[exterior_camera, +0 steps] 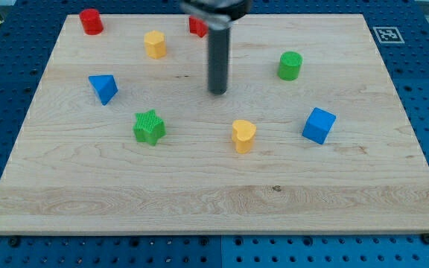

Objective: Push the yellow heart slightly right and up

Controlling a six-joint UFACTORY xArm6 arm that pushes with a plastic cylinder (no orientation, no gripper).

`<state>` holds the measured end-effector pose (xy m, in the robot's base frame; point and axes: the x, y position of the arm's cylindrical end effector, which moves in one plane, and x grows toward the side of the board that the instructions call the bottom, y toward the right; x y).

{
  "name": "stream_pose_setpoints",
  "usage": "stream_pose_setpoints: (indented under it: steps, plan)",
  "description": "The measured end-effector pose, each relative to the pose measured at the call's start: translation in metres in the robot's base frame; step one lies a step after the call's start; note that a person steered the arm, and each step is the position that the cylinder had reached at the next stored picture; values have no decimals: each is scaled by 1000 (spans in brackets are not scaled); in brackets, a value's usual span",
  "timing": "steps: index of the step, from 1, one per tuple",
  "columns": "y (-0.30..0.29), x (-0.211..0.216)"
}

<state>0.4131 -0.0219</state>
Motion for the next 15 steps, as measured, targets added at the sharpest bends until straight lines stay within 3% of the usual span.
stream_pose_setpoints:
  steps: [1,3,4,5,9,10,13,14,15]
  plan:
    - [-29,23]
    - [-28,74]
    - [-21,76]
    - [14,106]
    - [56,62]
    - [52,89]
    - [83,119]
    - [79,119]
    - [32,119]
